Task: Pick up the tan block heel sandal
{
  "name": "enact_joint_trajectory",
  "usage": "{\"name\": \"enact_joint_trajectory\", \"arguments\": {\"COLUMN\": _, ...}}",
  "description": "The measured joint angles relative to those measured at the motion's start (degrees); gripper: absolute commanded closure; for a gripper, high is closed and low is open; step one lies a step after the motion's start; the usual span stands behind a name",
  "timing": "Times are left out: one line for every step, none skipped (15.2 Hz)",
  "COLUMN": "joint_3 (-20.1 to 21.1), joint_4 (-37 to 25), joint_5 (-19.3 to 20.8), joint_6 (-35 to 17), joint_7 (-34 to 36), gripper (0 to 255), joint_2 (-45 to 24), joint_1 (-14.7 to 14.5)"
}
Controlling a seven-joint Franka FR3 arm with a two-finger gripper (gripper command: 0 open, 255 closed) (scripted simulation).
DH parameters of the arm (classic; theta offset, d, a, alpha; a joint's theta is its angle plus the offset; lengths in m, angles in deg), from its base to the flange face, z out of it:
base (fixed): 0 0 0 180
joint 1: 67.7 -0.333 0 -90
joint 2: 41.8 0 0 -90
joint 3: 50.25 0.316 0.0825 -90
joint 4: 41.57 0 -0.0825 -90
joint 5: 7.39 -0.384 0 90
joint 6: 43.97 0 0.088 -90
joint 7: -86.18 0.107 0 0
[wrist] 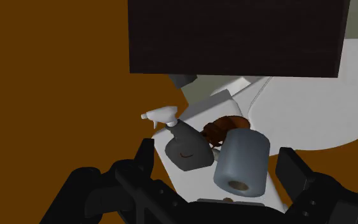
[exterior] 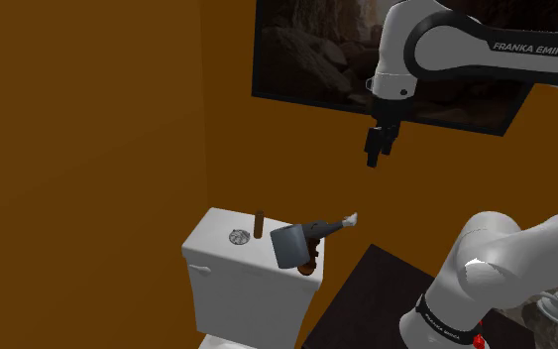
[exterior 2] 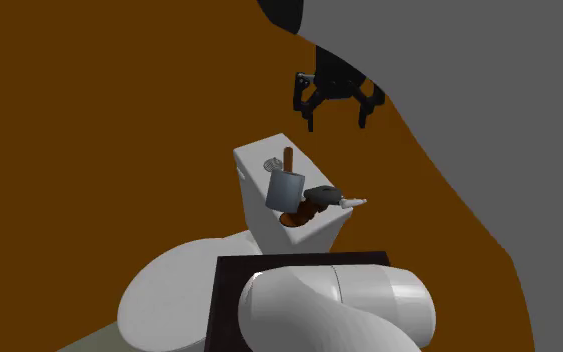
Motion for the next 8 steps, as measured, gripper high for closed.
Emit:
{"name": "enact_joint_trajectory", "arguments": {"joint_3": 0.0, "joint_4": 0.0, "joint_5": 0.0, "joint_6": 0.0, "joint_7": 0.0, "gripper": 0, "joint_2": 0.0, "joint_1": 0.0}}
{"name": "enact_joint_trajectory", "arguments": {"joint_3": 0.17, "joint_4": 0.69, "joint_5": -0.46, "joint_6": -0.87, "joint_7": 1.22, "gripper": 0, "joint_2": -0.37, "joint_1": 0.33}}
{"name": "enact_joint_trajectory", "arguments": {"joint_3": 0.43, "joint_4": 1.78, "joint_5": -1.16, "joint_6": -2.18, "joint_7": 3.15, "gripper": 0, "joint_2": -0.84, "joint_1": 0.86}}
{"name": "enact_joint_trajectory", "arguments": {"joint_3": 0.65, "joint_4": 3.08, "joint_5": -1.95, "joint_6": -3.62, "joint_7": 5.35, "gripper": 0, "joint_2": -1.26, "joint_1": 1.49}}
{"name": "enact_joint_trajectory", "arguments": {"joint_3": 0.99, "joint_4": 4.29, "joint_5": -2.88, "joint_6": -5.11, "joint_7": 7.8, "gripper": 0, "joint_2": -1.79, "joint_1": 2.11}}
{"name": "enact_joint_trajectory", "arguments": {"joint_3": 1.35, "joint_4": 5.75, "joint_5": -3.84, "joint_6": -6.87, "joint_7": 10.33, "gripper": 0, "joint_2": -2.33, "joint_1": 2.73}}
{"name": "enact_joint_trajectory", "arguments": {"joint_3": 1.44, "joint_4": 6.68, "joint_5": -4.62, "joint_6": -8.9, "joint_7": 12.6, "gripper": 0, "joint_2": -3.65, "joint_1": 3.48}}
{"name": "enact_joint_trajectory", "arguments": {"joint_3": 1.75, "joint_4": 7.18, "joint_5": -5.58, "joint_6": -10.79, "joint_7": 15.06, "gripper": 0, "joint_2": -5.2, "joint_1": 4.08}}
